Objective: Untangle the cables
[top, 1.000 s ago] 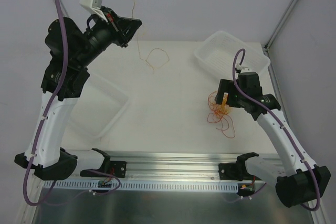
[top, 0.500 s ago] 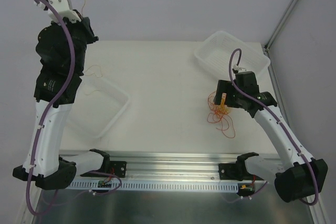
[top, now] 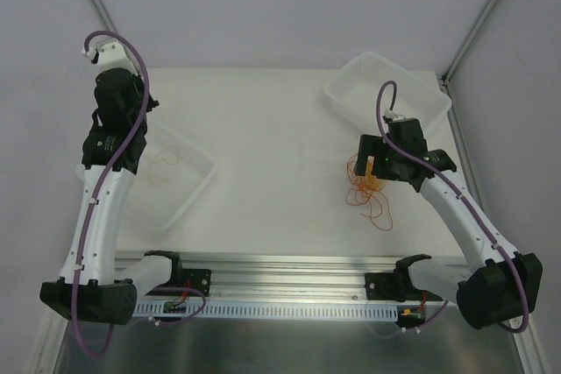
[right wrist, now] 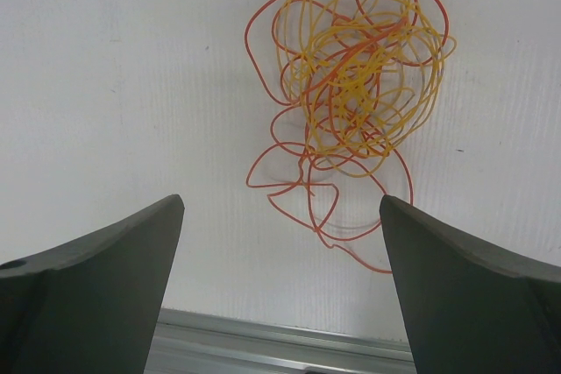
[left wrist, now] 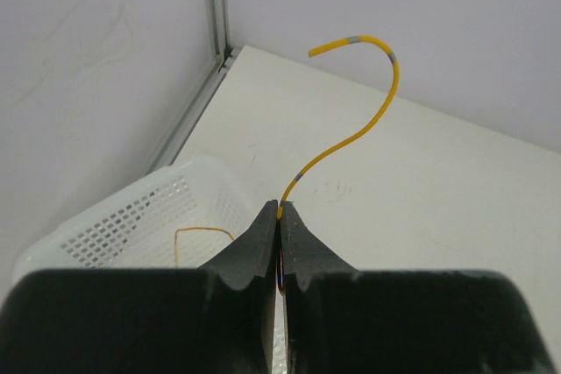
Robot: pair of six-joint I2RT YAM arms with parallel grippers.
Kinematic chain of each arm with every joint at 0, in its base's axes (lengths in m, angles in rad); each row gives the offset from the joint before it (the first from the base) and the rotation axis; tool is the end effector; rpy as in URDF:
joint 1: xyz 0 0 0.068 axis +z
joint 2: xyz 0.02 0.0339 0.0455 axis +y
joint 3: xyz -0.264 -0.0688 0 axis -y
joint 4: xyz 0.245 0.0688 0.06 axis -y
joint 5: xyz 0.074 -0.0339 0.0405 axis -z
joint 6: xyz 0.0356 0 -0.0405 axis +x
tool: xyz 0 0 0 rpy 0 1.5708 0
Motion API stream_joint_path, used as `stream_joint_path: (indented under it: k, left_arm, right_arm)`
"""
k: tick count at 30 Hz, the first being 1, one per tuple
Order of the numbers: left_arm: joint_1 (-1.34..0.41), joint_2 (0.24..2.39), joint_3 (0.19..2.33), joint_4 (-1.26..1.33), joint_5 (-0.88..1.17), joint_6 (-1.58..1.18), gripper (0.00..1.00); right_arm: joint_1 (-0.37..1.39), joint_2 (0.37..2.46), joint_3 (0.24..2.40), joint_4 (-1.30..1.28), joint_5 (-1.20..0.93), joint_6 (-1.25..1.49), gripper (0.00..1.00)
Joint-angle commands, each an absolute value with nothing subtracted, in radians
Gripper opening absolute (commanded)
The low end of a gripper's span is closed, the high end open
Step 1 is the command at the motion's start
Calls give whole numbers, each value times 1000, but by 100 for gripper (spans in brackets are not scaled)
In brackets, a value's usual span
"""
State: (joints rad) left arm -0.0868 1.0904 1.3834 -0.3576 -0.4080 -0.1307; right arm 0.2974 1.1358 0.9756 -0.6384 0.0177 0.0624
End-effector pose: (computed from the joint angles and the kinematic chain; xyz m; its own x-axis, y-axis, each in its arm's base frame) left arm 0.2221 -0.0051 0.4689 -0.0227 -0.1181 -0.9927 -0.3206 0.9414 -0.1047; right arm 0.2264 0.0687 0.2946 -0.7011 -0.1497 -0.6971 -0.2379 0.9708 0.0309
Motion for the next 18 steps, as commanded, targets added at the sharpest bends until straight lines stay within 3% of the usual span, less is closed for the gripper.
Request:
stream_joint_path:
  k: [1, 6, 9, 10, 11, 14, 17, 18]
  left_arm:
    - [-31, 1088, 1326, -336, -354, -210, 0]
    - [0, 1111, 1236, -330, -327, -233, 3]
    - [23, 1109, 1206, -328, -314, -241, 27]
    - [21, 1101, 1200, -331, -310, -235, 38]
    - [23, 1095, 1198, -334, -307, -230, 59]
    - [23, 1074, 1198, -347, -301, -216, 85]
    - [23, 1051, 1206, -373, -295, -203, 99]
    - [23, 1046, 1209, -380, -284, -198, 99]
  right_arm:
    - [308, 1140, 992, -615, 8, 64, 100]
    - [316, 1152, 996, -618, 11, 61, 100]
    - [322, 1157, 1000, -626, 14, 63, 100]
    - [321, 1160, 1003, -629, 15, 63, 100]
    - [322, 1160, 1005, -632, 14, 64, 100]
    - [321, 1161, 1005, -637, 11, 64, 100]
    - [321, 1163, 1008, -643, 15, 67, 100]
    - [321, 1163, 1009, -646, 17, 67, 100]
